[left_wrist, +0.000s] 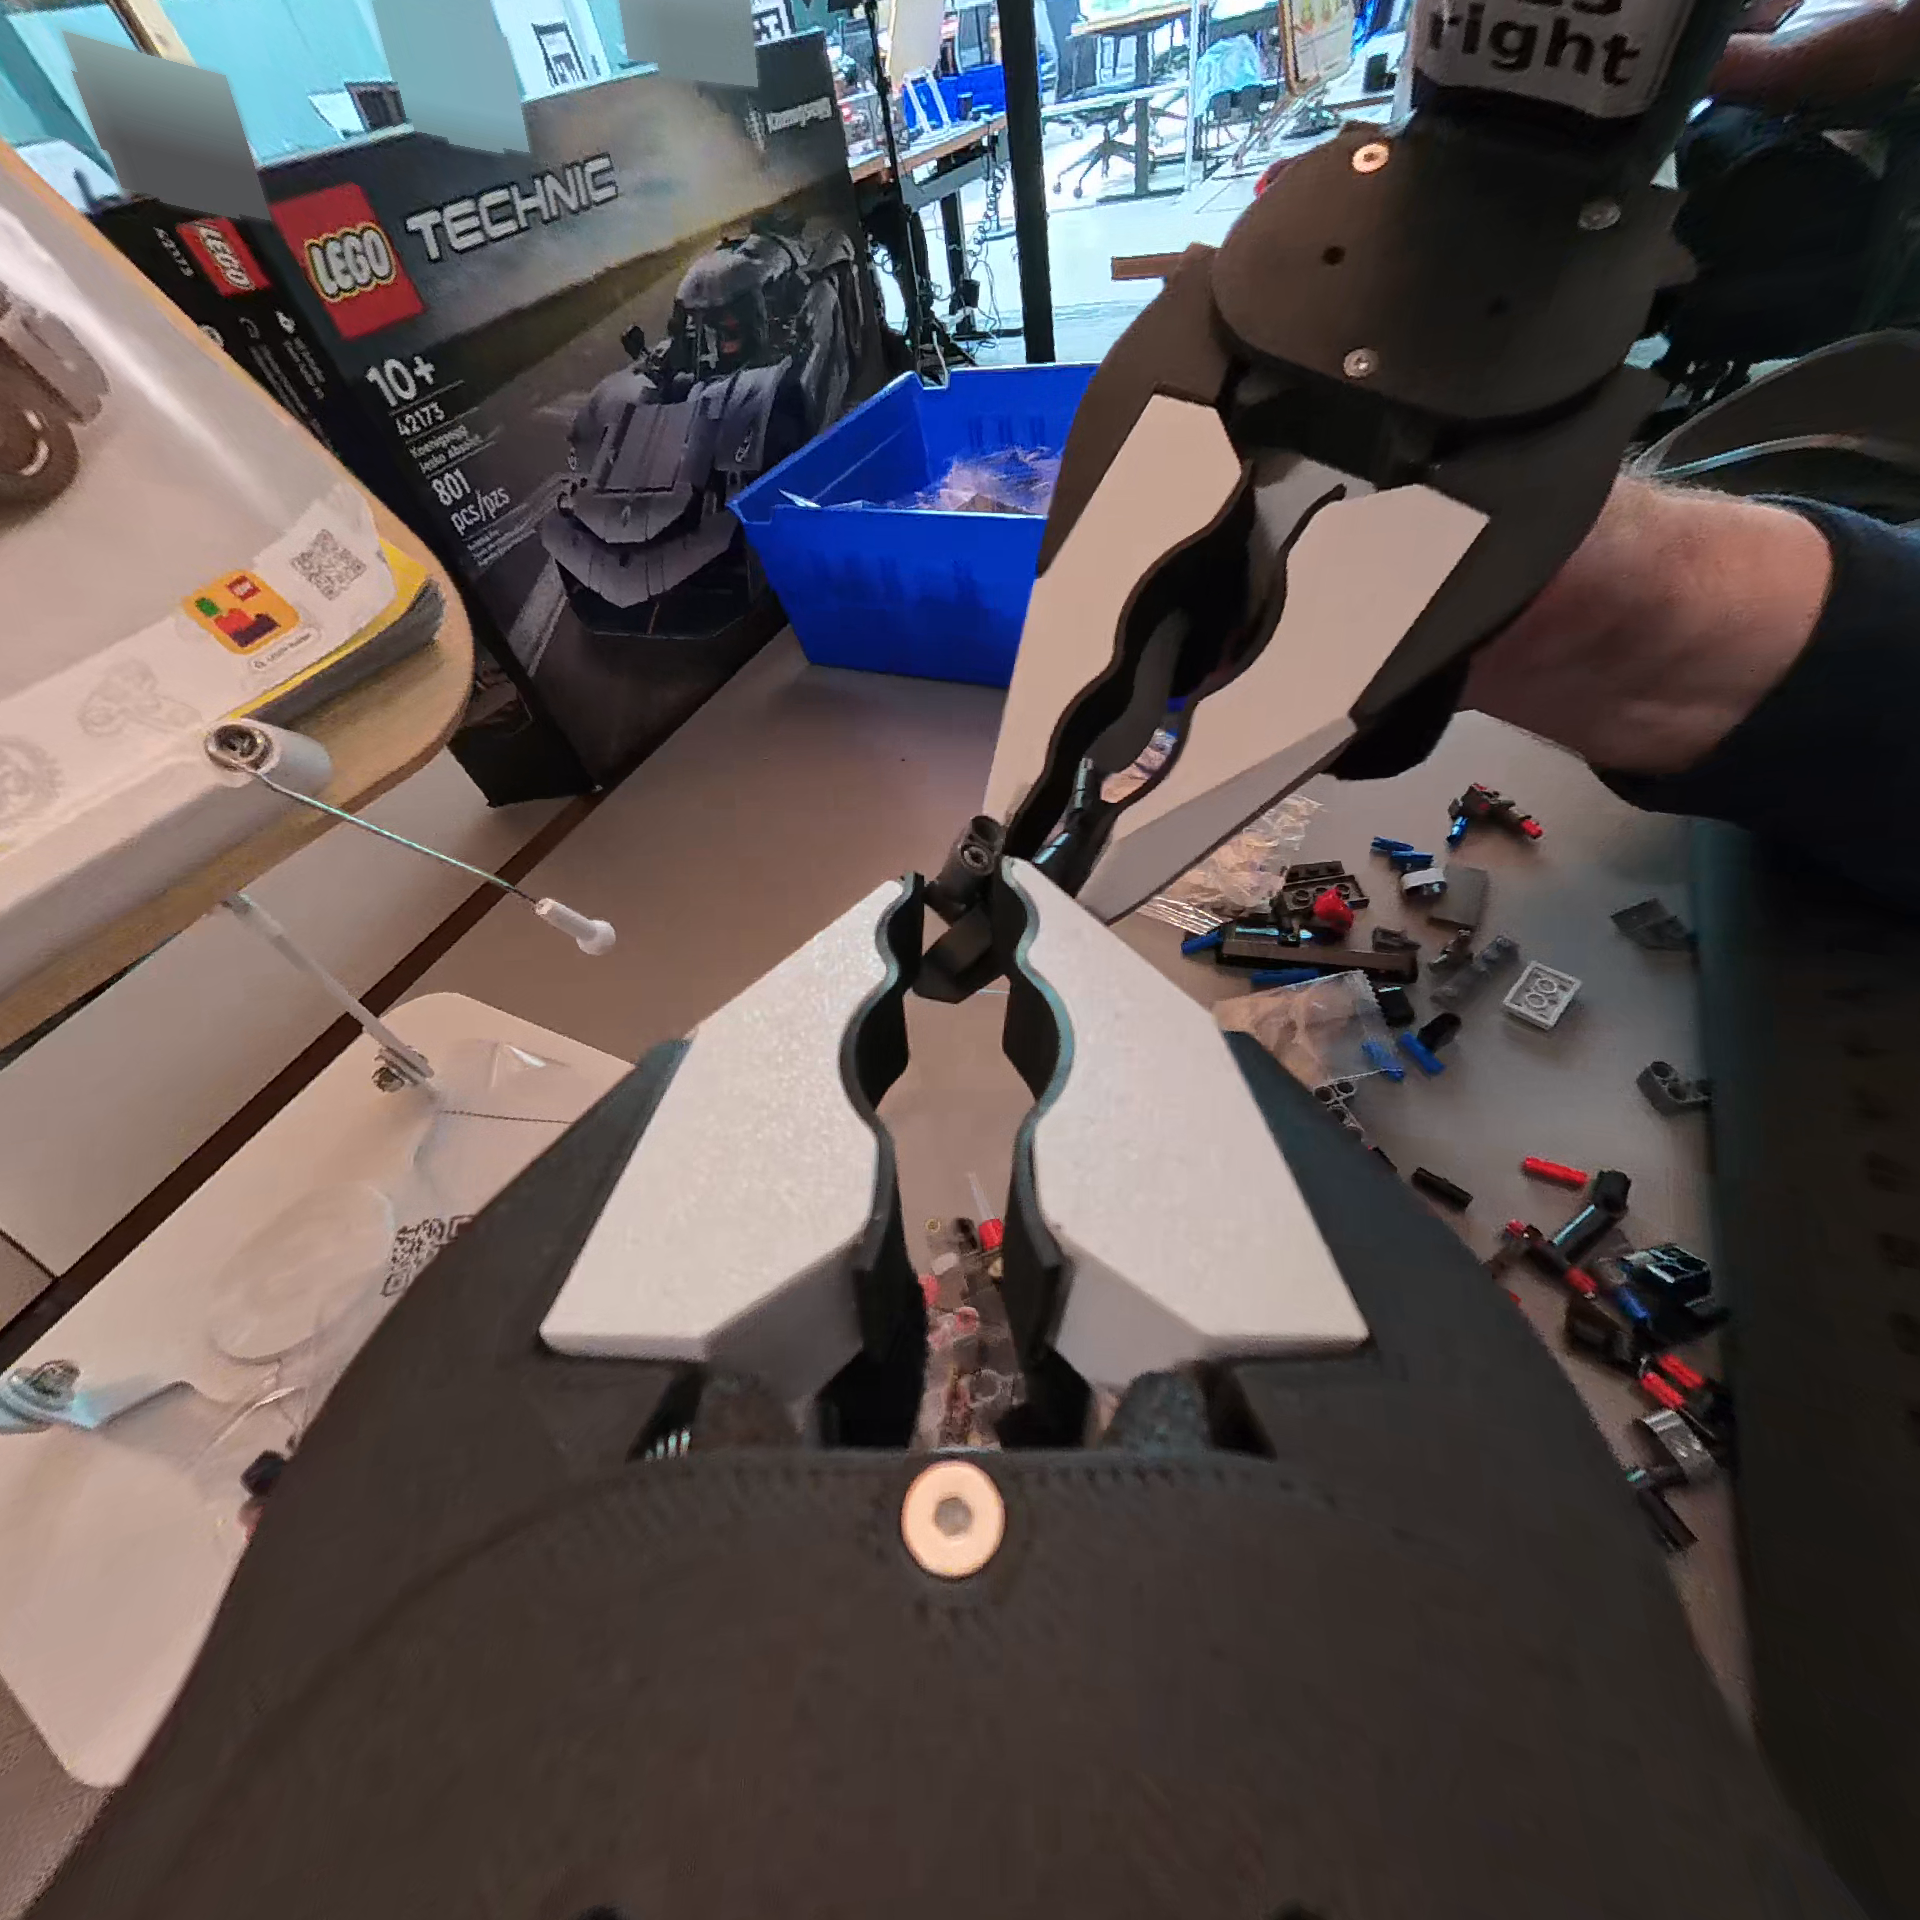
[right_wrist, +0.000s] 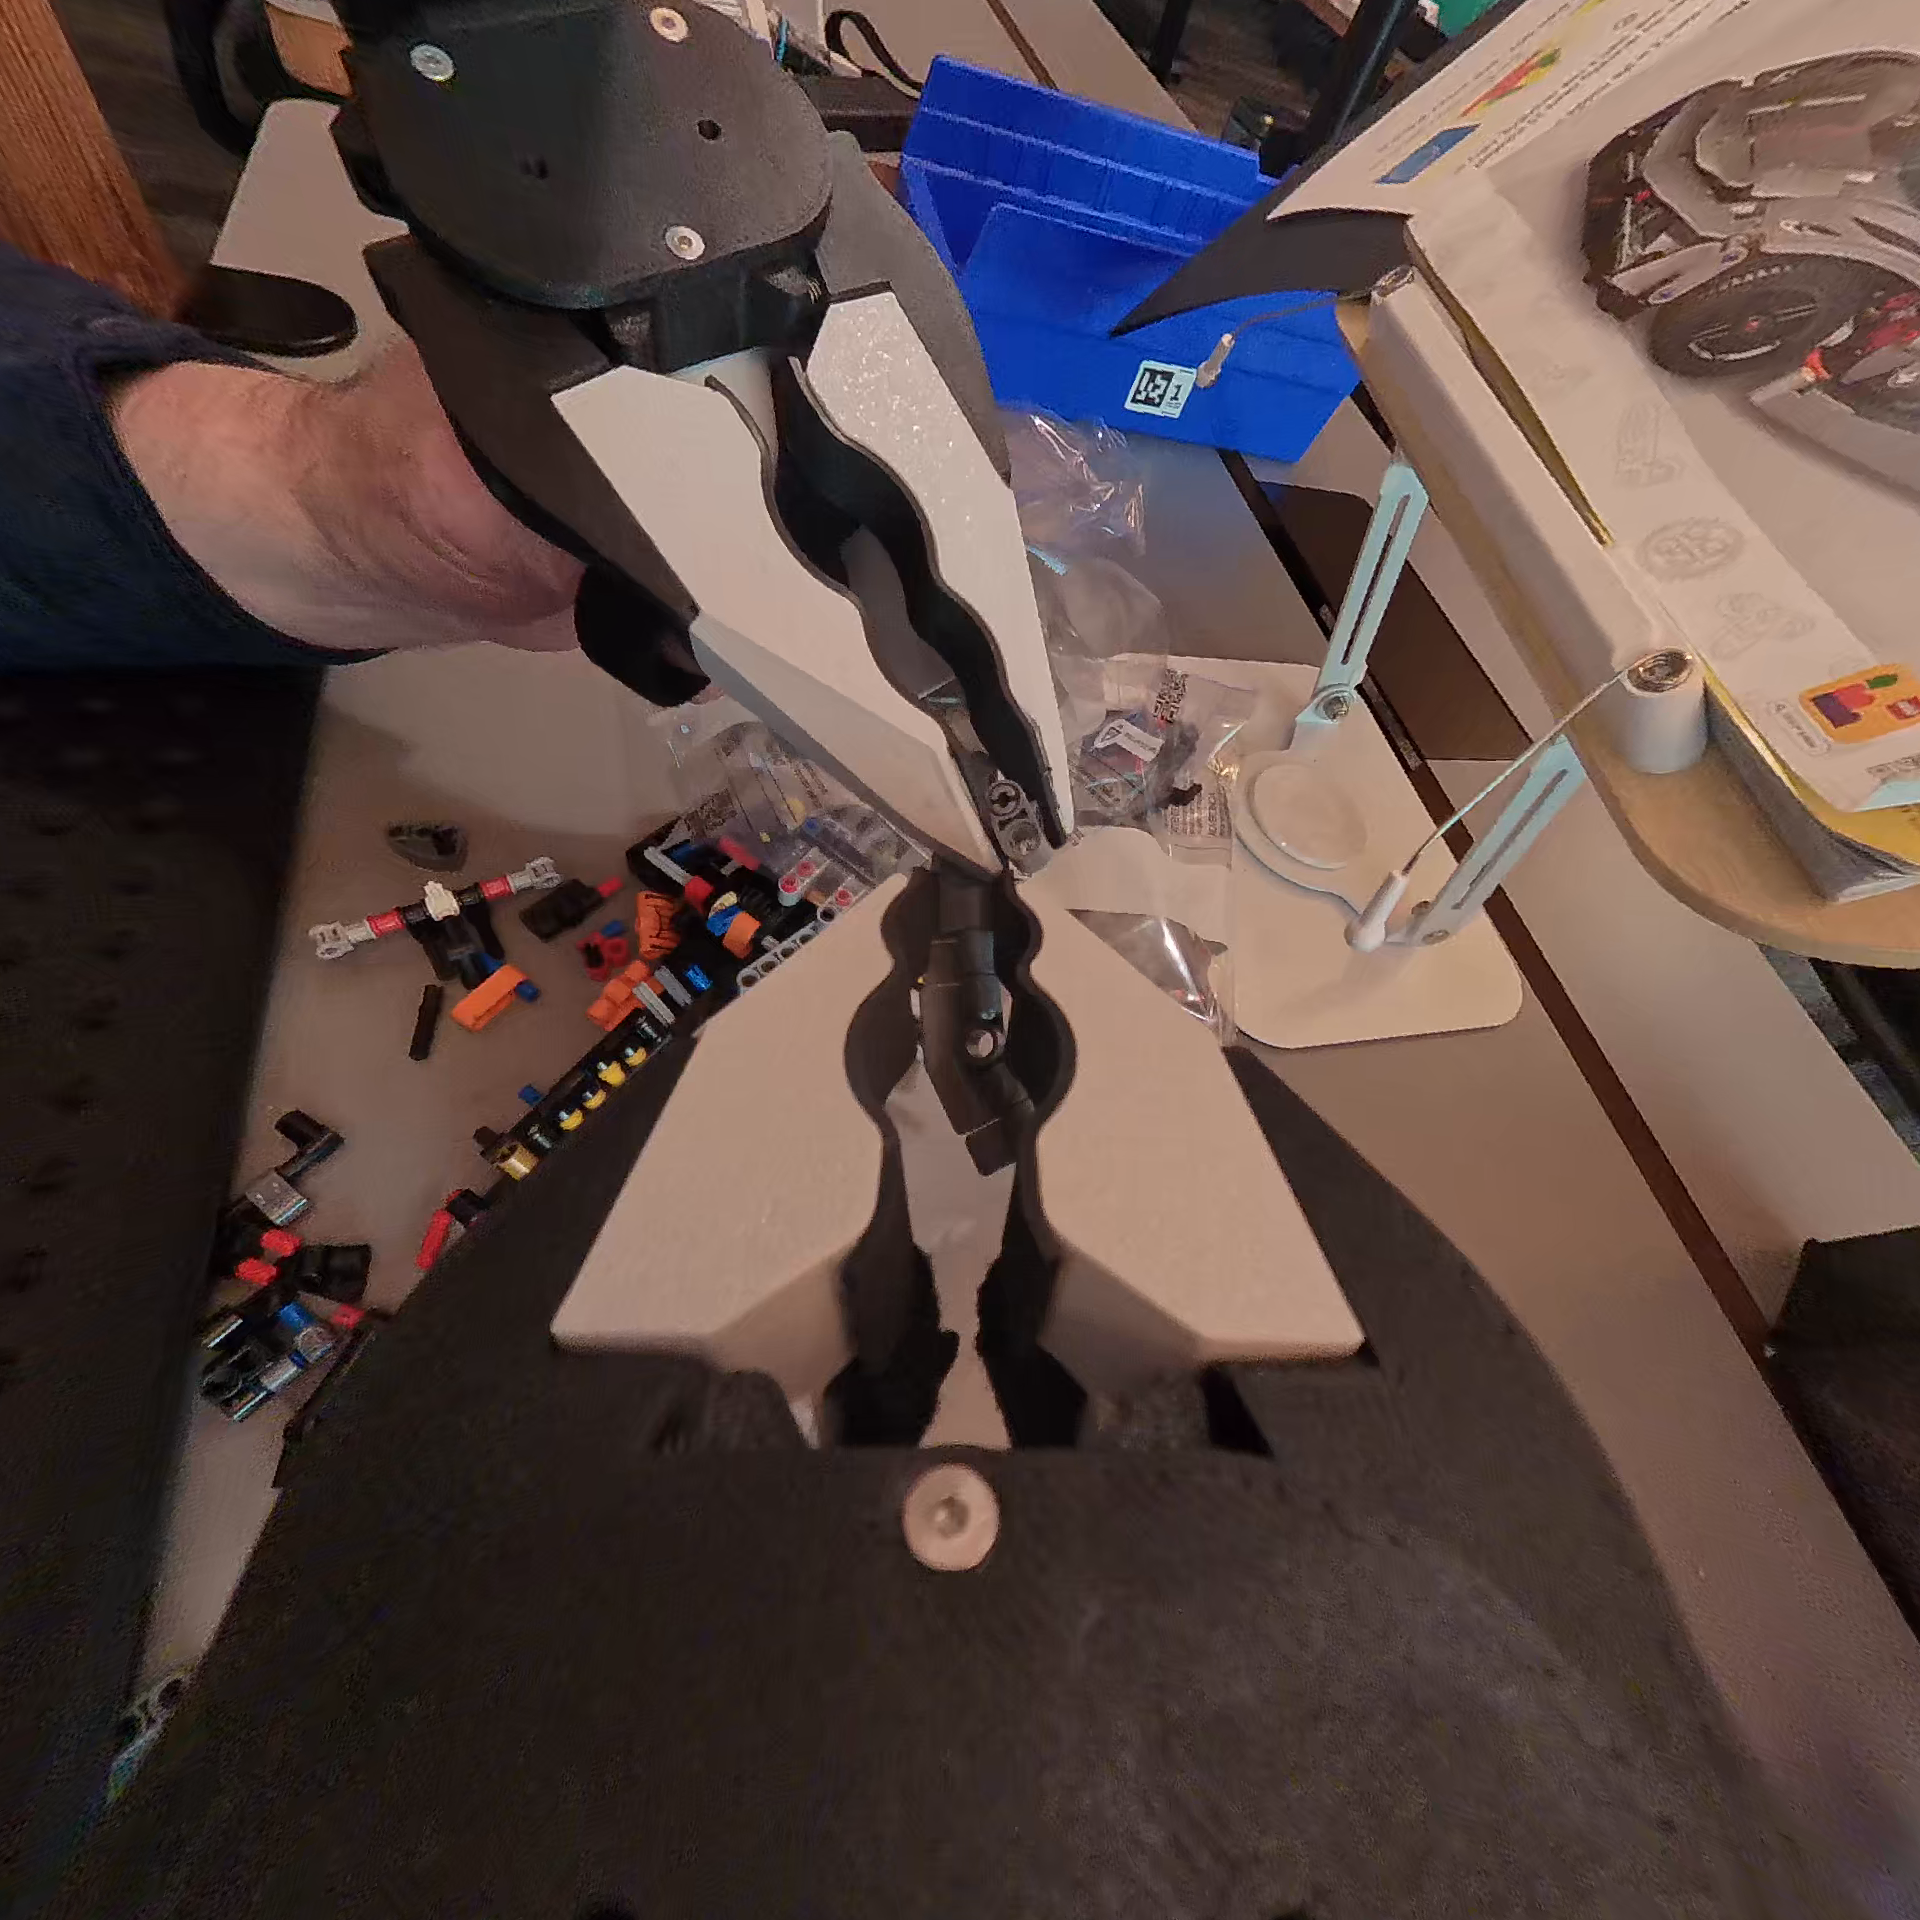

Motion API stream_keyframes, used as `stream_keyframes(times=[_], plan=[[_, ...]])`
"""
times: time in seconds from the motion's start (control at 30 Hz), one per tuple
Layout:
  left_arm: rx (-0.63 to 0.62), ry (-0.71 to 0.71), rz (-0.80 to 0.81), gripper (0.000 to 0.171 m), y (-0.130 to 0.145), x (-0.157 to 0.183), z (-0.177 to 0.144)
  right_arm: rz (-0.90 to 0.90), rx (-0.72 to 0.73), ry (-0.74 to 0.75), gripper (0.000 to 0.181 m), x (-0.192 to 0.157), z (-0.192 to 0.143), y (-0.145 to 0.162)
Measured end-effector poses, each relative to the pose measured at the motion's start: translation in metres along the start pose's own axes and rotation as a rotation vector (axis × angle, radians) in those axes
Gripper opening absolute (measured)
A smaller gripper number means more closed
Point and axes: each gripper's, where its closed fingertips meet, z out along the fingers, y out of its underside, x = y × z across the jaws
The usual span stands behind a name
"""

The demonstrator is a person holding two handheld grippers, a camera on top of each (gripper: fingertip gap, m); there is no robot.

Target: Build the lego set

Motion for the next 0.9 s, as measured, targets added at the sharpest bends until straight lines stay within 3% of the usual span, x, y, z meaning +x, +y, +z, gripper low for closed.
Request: stream_keyframes(times=[0.3,0.43,0.53,0.6,0.63,0.9], plan=[[-0.072,0.134,0.049,0.008,0.012,0.018,0.000,-0.013,-0.035,-0.153,0.008,-0.019,-0.005,0.011],[-0.050,0.160,0.023,0.007,0.006,0.020,-0.003,-0.013,-0.006,-0.174,0.008,-0.022,-0.009,0.007],[0.017,0.192,-0.092,0.007,-0.004,0.015,-0.009,0.000,0.073,-0.152,0.009,-0.018,-0.013,-0.005],[0.059,0.188,-0.202,0.006,-0.005,0.003,-0.013,-0.019,0.155,-0.089,0.008,-0.011,-0.017,-0.017],[0.072,0.214,-0.259,0.007,-0.005,0.002,-0.014,-0.051,0.154,-0.051,0.016,-0.007,-0.019,-0.018],[0.053,0.234,-0.459,0.008,0.005,-0.003,-0.003,-0.456,-0.138,0.284,0.026,0.002,0.003,0.000]])
